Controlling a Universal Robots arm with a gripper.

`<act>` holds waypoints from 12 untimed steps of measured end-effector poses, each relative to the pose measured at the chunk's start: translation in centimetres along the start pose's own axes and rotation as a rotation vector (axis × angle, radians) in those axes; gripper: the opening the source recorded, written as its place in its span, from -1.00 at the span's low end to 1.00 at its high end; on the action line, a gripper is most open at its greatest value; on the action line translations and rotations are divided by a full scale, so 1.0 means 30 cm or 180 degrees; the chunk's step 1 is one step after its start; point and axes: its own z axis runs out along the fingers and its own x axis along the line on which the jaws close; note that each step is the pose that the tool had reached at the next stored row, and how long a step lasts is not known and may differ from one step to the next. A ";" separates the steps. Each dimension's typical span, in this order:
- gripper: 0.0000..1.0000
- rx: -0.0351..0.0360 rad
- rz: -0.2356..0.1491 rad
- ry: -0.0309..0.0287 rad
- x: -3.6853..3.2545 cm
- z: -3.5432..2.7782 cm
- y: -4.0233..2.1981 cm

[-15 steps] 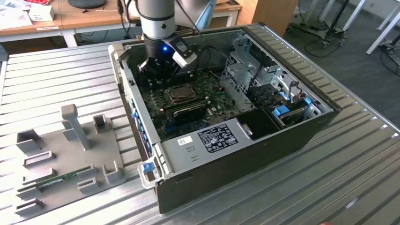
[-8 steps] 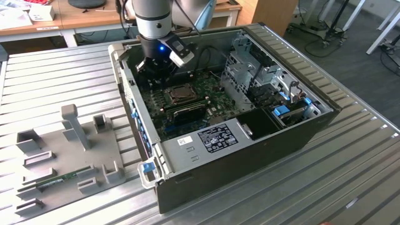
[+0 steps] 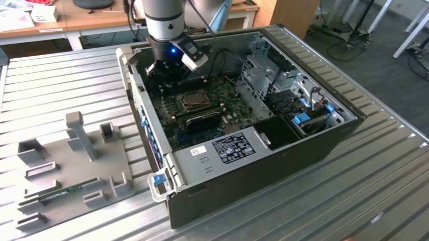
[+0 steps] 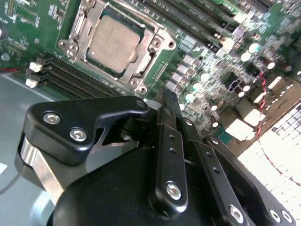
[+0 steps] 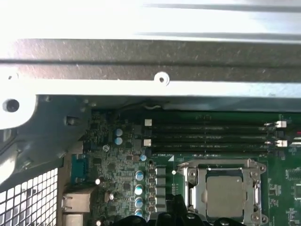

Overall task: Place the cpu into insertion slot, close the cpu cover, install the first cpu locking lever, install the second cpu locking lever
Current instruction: 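Install the first cpu locking lever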

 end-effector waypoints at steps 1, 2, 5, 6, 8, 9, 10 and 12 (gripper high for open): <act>-0.79 -0.0026 0.0002 -0.0012 0.002 0.000 0.000; -0.79 -0.0035 0.0003 -0.0020 0.003 -0.001 0.000; -0.79 -0.0036 0.0001 -0.0038 0.022 -0.002 0.000; -0.79 -0.0037 0.0001 -0.0046 0.028 -0.003 0.000; -0.79 -0.0038 0.0000 -0.0057 0.033 -0.003 0.000; -0.79 -0.0038 0.0000 -0.0057 0.033 -0.003 0.000; -0.79 -0.0039 0.0000 -0.0058 0.033 -0.003 0.000; -0.79 -0.0040 0.0001 -0.0058 0.033 -0.003 0.000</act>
